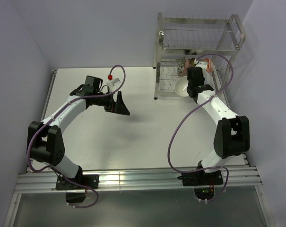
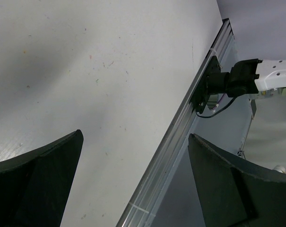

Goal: Load the bowls into the dish rack

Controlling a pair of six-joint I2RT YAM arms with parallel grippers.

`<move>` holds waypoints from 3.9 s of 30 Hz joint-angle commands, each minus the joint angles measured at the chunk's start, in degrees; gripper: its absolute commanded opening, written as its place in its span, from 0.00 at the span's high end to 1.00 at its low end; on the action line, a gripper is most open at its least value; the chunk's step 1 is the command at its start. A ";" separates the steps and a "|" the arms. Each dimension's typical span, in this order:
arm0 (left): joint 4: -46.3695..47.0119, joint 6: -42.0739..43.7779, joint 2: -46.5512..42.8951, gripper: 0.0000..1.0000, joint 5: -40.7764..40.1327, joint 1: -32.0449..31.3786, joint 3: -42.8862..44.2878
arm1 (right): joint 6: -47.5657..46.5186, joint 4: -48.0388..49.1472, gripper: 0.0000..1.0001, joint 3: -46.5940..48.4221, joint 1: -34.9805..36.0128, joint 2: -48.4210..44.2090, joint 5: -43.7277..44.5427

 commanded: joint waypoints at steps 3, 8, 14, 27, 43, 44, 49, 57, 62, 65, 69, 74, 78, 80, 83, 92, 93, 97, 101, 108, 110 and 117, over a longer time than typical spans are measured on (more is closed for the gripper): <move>3.07 -0.56 -1.07 0.01 0.05 0.19 0.51 | 5.28 6.81 1.00 3.41 -0.34 2.92 11.20; 2.90 -0.04 -1.16 0.01 -0.65 0.19 0.16 | 5.28 11.48 1.00 3.40 -0.34 5.38 13.74; 2.55 0.49 -1.25 0.01 -0.74 0.27 -0.63 | 6.25 13.86 1.00 4.54 -0.51 8.55 16.47; 3.25 0.14 -0.72 0.00 -1.01 0.27 -0.81 | 2.82 20.36 1.00 7.27 -0.60 14.17 23.42; 1.93 1.72 -0.98 0.01 -2.41 0.62 -0.11 | -2.18 24.40 1.00 11.31 -0.34 21.73 27.81; 1.93 1.72 -0.90 0.00 -2.50 0.62 -0.02 | -2.97 25.36 1.00 11.67 -0.16 22.52 28.42; 0.97 2.16 -0.28 0.00 -3.91 0.62 0.51 | -7.19 28.08 1.00 12.46 0.28 23.84 32.90; 1.49 1.55 0.16 0.00 -5.23 0.63 0.33 | -17.03 33.72 1.00 14.22 1.51 26.83 36.69; 1.23 1.63 0.42 0.00 -5.23 0.71 0.33 | -23.35 40.48 1.00 13.08 3.18 27.88 38.35; 1.06 2.07 0.16 0.00 -5.75 0.71 0.42 | -25.65 41.89 1.00 13.78 3.97 29.11 39.15; 0.97 2.33 -0.19 0.01 -6.19 0.89 -0.02 | -30.39 45.93 1.00 14.13 4.58 30.34 40.29; 1.49 2.60 -0.81 0.01 -6.19 1.24 -1.07 | -42.32 57.87 1.00 13.34 5.29 32.89 41.52; 1.85 2.86 -1.33 0.00 -6.11 1.59 -1.86 | -50.34 67.01 1.00 12.29 5.46 34.30 41.35; 1.76 2.95 -1.42 0.00 -6.02 1.68 -1.95 | -53.50 70.62 1.00 12.02 5.46 34.83 41.17; 1.32 3.21 -1.33 0.00 -5.75 1.94 -1.78 | -57.45 74.23 1.00 11.67 5.38 34.92 40.56; -0.44 4.27 -1.68 0.00 -6.28 2.56 -1.08 | -60.72 74.15 1.00 12.38 4.59 35.27 41.26; -0.35 4.27 -1.60 0.00 -6.19 2.65 -1.16 | -60.90 73.98 1.00 11.94 4.50 35.36 41.17; -0.18 4.00 -1.86 0.01 -5.84 2.65 -1.42 | -61.78 74.76 1.00 11.76 3.88 35.71 40.91; -0.61 4.53 -1.51 0.00 -6.02 2.65 -1.16 | -65.37 77.83 1.00 12.20 3.79 37.20 40.12; -0.62 4.71 -1.86 0.00 -6.19 2.73 -1.34 | -73.55 87.24 1.00 12.81 3.44 40.80 38.80; -0.35 4.53 -1.86 0.00 -6.28 2.73 -1.86 | -73.99 87.51 1.00 12.73 3.53 41.07 38.63; -0.61 4.97 -1.69 0.00 -6.19 2.82 -1.78 | -78.65 92.95 1.00 12.81 3.00 42.74 37.66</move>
